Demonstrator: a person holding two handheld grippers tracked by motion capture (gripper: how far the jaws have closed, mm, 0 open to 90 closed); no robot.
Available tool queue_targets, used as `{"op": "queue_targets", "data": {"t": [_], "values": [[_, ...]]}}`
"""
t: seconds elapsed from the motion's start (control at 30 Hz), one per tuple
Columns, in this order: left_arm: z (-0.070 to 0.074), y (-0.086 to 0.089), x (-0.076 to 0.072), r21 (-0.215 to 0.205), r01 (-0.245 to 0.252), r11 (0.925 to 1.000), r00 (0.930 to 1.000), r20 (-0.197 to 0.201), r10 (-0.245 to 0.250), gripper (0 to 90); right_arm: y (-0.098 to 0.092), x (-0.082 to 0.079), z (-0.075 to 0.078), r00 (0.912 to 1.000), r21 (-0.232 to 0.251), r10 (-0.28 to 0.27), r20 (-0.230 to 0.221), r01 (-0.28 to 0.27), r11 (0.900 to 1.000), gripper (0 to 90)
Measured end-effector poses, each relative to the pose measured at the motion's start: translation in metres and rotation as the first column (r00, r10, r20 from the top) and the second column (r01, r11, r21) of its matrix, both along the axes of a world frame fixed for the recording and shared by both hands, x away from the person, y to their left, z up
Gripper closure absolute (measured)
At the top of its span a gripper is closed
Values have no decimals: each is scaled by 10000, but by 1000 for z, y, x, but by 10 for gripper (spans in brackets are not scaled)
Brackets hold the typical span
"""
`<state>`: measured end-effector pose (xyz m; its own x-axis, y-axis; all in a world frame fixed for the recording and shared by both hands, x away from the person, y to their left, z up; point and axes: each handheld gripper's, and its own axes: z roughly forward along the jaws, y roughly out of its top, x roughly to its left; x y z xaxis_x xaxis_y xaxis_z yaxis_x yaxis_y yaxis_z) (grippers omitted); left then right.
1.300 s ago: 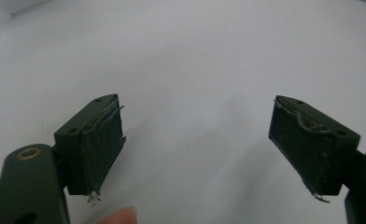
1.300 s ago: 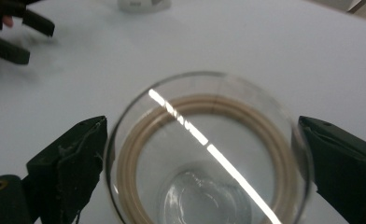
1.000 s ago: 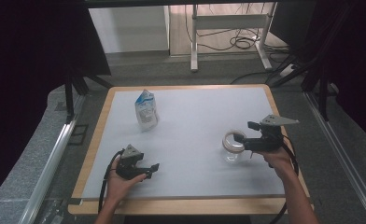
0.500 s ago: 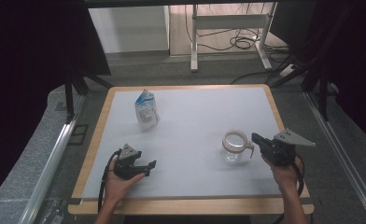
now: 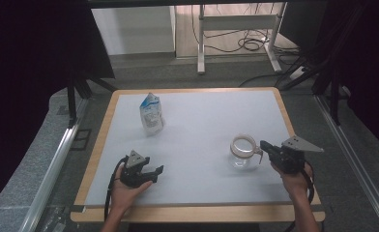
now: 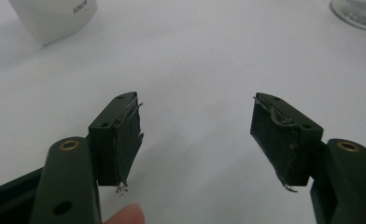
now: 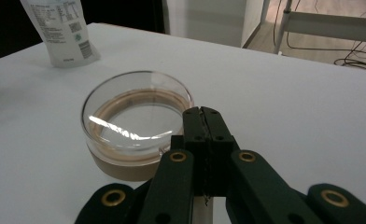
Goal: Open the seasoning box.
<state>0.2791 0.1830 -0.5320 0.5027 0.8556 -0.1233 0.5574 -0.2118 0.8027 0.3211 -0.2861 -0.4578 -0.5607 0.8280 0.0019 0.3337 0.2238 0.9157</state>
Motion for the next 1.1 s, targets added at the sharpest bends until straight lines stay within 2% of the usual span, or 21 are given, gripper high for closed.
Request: {"op": "queue_targets", "data": {"t": [0.2, 0.43, 0.5, 0.63, 0.8, 0.93, 1.1], "values": [[1, 2, 0, -329, 114, 9994, 9999, -58, -116, 354, 1, -2, -1, 9999, -5, -83, 87, 83, 10000, 900], [5, 2, -1, -503, 320, 9982, 9994, 155, -313, 398, 1, -5, -1, 9997, -42, -184, 159, 185, 9998, 900], [5, 2, -1, -591, 326, 9977, 9994, 144, -318, 420, 4, -11, 2, 9993, -322, -165, 343, 176, 9993, 900], [5, 2, -1, -662, 409, 9970, 9991, 118, -402, 431, 7, -12, 2, 9993, -465, -216, 289, 230, 9987, 900], [7, -1, -1, -754, 548, 9956, 9984, 160, -538, 441, 7, -12, 0, 9995, -355, -173, 279, 182, 9992, 900], [10, -5, 2, -865, 693, 9938, 9975, 169, -681, 471, 3, -12, -2, 9996, 14, -153, 237, 153, 9999, 900], [20, -22, 13, -1371, 1156, 9838, 9933, 228, -1135, 543, 1, -13, -3, 9997, 168, -157, 185, 154, 9997, 900]]}}
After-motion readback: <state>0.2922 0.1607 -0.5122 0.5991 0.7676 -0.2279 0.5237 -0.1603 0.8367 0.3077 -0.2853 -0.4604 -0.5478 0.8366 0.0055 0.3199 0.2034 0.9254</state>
